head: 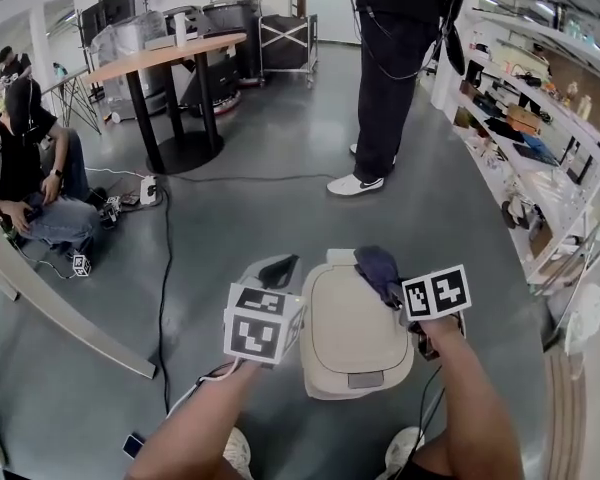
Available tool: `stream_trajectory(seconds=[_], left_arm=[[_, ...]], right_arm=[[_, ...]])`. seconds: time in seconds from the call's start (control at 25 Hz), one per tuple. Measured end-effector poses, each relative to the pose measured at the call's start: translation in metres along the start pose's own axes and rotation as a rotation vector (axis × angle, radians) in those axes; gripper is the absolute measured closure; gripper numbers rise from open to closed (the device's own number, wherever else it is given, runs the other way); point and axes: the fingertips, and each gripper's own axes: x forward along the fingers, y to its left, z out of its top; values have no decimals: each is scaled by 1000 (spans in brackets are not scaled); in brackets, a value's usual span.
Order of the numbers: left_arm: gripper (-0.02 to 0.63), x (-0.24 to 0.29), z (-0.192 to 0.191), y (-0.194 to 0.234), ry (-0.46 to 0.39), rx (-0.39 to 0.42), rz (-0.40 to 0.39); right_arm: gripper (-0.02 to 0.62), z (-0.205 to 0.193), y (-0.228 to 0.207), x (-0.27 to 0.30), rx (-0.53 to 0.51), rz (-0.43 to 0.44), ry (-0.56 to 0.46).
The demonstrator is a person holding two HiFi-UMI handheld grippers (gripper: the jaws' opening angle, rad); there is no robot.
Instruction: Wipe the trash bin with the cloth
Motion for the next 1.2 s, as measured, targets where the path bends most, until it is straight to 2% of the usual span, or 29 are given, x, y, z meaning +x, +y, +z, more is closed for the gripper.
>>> stream_trajectory(seconds=[0.12,0.28,0.48,0.68,0.92,1.2], left_arm=[[609,-1,1,-4,-3,-8,-21],[609,-8,0,-2,-5,-23,-26],[609,-19,1,0,-4,-21,-18],[609,-34,-2,9,10,-7,-8],[609,-56,-9,22,10,-34,19],[609,-70,-12,29,13,-53,25]], right_arm=[[528,0,0,-2,28,-7,-14],[529,12,16,-12,12,1,-53],[529,22,53,-22,-35,45,-71],[529,29,110,-29,-115,108,-78],[529,9,167,-22,-220,149,-30],[529,-10,180,-9,-317,88,44]])
